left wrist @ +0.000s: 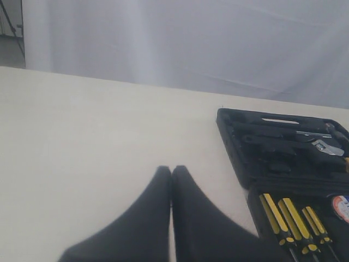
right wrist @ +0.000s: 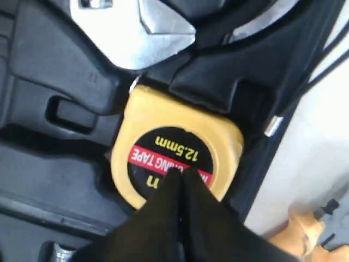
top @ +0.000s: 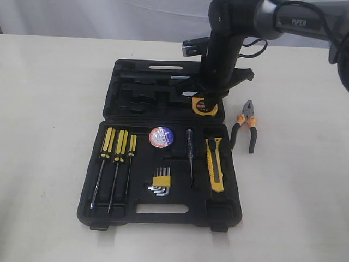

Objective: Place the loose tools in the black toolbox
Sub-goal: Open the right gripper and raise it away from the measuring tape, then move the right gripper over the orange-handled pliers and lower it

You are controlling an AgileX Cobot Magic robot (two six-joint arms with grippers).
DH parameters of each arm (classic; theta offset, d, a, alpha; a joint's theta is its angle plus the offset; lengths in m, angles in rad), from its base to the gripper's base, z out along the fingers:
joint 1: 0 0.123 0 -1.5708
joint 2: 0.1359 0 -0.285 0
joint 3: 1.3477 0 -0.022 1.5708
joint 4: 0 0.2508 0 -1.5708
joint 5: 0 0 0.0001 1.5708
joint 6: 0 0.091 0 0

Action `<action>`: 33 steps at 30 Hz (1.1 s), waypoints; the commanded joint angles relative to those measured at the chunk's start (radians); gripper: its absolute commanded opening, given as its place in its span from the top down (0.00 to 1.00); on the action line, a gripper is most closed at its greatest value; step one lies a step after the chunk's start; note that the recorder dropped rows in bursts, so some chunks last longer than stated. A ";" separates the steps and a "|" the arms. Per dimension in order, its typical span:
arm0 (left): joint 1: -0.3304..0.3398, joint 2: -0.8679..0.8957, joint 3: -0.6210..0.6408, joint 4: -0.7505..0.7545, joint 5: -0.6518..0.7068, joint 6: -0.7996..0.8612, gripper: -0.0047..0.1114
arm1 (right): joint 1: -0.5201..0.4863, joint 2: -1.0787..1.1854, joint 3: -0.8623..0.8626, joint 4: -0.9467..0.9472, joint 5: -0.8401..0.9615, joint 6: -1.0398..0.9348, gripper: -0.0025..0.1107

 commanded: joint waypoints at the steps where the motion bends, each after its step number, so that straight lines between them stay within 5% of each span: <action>1: -0.006 0.004 -0.005 0.005 0.001 0.000 0.96 | -0.004 -0.044 0.000 -0.009 -0.042 -0.007 0.97; 15: -0.006 0.004 -0.005 0.005 0.001 0.000 0.96 | -0.011 -0.053 0.000 -0.009 -0.029 -0.024 0.98; 24: -0.006 0.004 -0.005 0.005 0.001 0.000 0.96 | -0.167 -0.236 0.000 -0.004 0.138 -0.063 0.98; 33: -0.006 0.004 -0.005 0.005 0.001 0.000 0.96 | -0.219 -0.397 0.003 0.020 0.183 -0.386 0.98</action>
